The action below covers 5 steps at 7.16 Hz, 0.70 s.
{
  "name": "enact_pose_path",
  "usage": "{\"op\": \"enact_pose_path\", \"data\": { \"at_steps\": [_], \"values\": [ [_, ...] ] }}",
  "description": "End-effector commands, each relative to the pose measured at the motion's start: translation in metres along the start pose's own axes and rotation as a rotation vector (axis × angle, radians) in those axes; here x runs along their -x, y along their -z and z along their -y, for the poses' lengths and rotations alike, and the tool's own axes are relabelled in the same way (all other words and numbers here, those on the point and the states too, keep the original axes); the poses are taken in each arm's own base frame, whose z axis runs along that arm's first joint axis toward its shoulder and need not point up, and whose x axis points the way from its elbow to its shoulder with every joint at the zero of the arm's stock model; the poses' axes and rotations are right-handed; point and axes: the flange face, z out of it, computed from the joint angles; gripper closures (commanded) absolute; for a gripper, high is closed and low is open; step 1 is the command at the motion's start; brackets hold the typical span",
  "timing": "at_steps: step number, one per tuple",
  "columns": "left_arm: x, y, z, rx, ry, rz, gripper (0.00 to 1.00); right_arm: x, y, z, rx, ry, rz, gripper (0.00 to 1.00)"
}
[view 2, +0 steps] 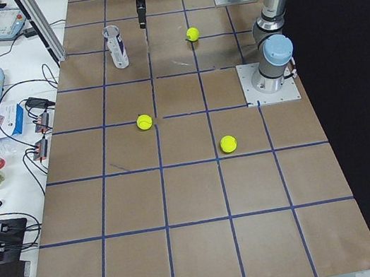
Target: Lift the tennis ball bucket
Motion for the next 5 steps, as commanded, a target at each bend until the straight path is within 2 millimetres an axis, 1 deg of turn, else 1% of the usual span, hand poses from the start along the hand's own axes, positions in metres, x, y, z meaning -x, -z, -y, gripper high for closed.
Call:
{"op": "enact_pose_path", "data": {
  "at_steps": [1, 2, 3, 4, 5],
  "values": [
    [0.001, 0.005, 0.001, 0.003, 0.015, -0.001, 0.0, -0.001, -0.002, 0.0, 0.005, 0.001, -0.011, 0.0],
    [0.004, 0.007, -0.008, 0.09, 0.028, 0.006, 0.0, -0.002, 0.003, -0.006, 0.0, 0.006, -0.019, 0.0],
    [0.005, 0.009, -0.009, 0.089, 0.031, 0.0, 0.0, 0.001, 0.007, -0.005, -0.009, 0.004, -0.01, 0.0],
    [0.01, 0.011, -0.009, 0.085, 0.031, 0.001, 0.0, -0.001, 0.004, -0.004, -0.003, 0.0, -0.01, 0.0],
    [0.013, 0.011, -0.008, 0.084, 0.037, 0.001, 0.0, -0.002, 0.007, -0.004, -0.012, -0.007, -0.005, 0.0]
  ]
}}
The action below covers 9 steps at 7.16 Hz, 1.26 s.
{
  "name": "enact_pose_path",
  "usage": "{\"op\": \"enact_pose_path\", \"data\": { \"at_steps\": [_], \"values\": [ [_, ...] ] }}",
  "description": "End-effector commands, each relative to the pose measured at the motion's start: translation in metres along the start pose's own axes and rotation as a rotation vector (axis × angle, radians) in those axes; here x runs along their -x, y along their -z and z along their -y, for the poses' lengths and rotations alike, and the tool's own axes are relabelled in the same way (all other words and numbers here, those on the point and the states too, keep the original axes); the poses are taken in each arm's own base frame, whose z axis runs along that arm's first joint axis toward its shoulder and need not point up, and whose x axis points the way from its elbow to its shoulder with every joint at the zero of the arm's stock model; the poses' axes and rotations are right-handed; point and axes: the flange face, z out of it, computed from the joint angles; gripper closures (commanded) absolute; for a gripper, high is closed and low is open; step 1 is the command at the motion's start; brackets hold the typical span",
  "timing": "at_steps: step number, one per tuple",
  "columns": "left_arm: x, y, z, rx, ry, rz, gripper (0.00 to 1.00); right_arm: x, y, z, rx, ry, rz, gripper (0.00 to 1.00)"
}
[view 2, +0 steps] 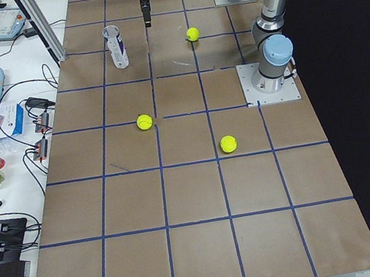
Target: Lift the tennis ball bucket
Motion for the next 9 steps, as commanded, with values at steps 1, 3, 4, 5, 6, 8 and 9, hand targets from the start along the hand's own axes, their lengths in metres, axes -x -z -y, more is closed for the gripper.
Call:
{"op": "enact_pose_path", "data": {
  "at_steps": [1, 3, 4, 5, 6, 8, 9],
  "values": [
    [0.004, 0.001, 0.0, 0.002, 0.006, -0.002, 0.0, -0.003, 0.005, 0.002, -0.02, -0.012, 0.008, 0.0],
    [0.004, 0.001, 0.0, 0.002, 0.006, 0.0, 0.0, -0.003, -0.001, 0.008, -0.013, -0.013, 0.005, 0.0],
    [0.005, 0.001, 0.001, 0.002, 0.007, 0.003, 0.0, -0.004, 0.002, 0.007, -0.011, -0.014, 0.002, 0.0],
    [0.005, 0.001, 0.001, 0.001, 0.007, -0.003, 0.0, -0.004, 0.004, 0.007, -0.02, -0.015, 0.006, 0.0],
    [0.003, 0.001, 0.001, 0.001, 0.006, -0.005, 0.0, -0.004, 0.004, 0.008, -0.022, -0.015, 0.006, 0.0],
    [0.004, 0.002, 0.001, -0.001, 0.006, -0.005, 0.0, -0.004, 0.007, 0.006, -0.023, -0.015, 0.006, 0.0],
    [0.004, 0.004, -0.001, -0.004, 0.004, 0.001, 0.0, -0.004, 0.01, 0.005, -0.028, -0.015, 0.006, 0.0]
  ]
}}
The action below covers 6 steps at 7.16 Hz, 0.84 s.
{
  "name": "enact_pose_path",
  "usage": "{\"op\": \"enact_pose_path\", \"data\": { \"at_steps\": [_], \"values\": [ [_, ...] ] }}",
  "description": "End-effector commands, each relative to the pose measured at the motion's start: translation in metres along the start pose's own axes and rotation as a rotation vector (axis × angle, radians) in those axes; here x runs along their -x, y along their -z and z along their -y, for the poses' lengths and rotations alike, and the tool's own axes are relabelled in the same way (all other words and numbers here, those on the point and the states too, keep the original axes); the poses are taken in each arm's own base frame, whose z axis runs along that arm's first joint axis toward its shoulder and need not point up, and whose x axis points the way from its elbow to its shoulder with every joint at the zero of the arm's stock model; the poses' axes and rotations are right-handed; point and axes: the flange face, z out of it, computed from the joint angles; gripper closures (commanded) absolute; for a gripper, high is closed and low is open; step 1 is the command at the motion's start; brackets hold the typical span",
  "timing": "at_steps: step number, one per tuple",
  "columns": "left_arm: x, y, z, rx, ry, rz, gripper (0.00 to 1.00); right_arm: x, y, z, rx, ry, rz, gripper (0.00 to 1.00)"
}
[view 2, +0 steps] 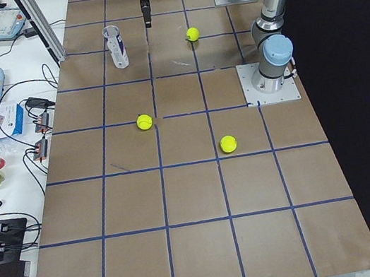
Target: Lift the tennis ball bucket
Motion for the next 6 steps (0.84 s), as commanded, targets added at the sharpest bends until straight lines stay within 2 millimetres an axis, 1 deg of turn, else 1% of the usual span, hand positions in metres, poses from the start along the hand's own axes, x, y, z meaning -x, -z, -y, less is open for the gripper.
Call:
{"op": "enact_pose_path", "data": {
  "at_steps": [1, 2, 5, 6],
  "values": [
    [-0.0002, 0.0005, -0.0009, -0.001, -0.001, 0.002, 0.0, 0.0014, -0.0009, 0.0014, -0.003, 0.003, -0.003, 0.0],
    [-0.0002, 0.0012, -0.0008, -0.003, -0.001, 0.002, 0.0, 0.0018, -0.0053, 0.0026, 0.003, 0.003, -0.002, 0.0],
    [0.0001, 0.0013, -0.0014, -0.003, -0.001, 0.005, 0.0, 0.0015, -0.0026, 0.0024, 0.0, 0.003, -0.003, 0.0],
    [0.0002, 0.0011, -0.0016, -0.001, -0.001, 0.005, 0.0, -0.0004, 0.004, -0.0003, -0.012, 0.0, -0.003, 0.0]
  ]
}}
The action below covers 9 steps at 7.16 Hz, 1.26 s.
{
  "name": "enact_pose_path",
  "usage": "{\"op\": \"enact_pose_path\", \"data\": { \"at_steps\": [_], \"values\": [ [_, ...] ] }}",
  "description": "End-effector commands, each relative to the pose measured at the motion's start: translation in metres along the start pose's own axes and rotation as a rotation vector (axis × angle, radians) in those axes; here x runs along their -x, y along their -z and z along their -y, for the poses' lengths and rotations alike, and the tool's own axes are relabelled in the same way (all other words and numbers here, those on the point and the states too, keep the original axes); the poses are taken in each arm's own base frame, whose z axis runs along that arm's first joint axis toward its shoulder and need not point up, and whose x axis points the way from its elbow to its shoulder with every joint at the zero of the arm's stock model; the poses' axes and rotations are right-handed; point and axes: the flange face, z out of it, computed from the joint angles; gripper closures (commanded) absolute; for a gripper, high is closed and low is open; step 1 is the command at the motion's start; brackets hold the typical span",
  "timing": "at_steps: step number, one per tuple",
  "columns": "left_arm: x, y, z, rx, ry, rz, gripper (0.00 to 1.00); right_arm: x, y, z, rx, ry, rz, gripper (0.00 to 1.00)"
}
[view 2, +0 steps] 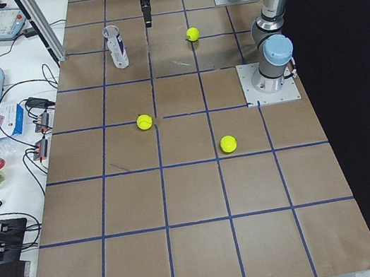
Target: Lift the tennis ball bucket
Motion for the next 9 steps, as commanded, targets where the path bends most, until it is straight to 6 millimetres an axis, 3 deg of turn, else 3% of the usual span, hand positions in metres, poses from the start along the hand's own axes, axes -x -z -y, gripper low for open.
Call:
{"op": "enact_pose_path", "data": {
  "at_steps": [1, 9],
  "values": [
    [0.0, -0.0008, -0.0003, 0.002, 0.0, 0.0, 0.0, -0.0012, -0.0018, 0.0011, 0.001, -0.002, 0.001, 0.0],
    [0.0012, -0.0007, 0.0003, 0.001, 0.003, -0.003, 0.0, -0.0042, -0.0083, 0.0004, 0.016, -0.003, -0.015, 0.0]
  ]
}}
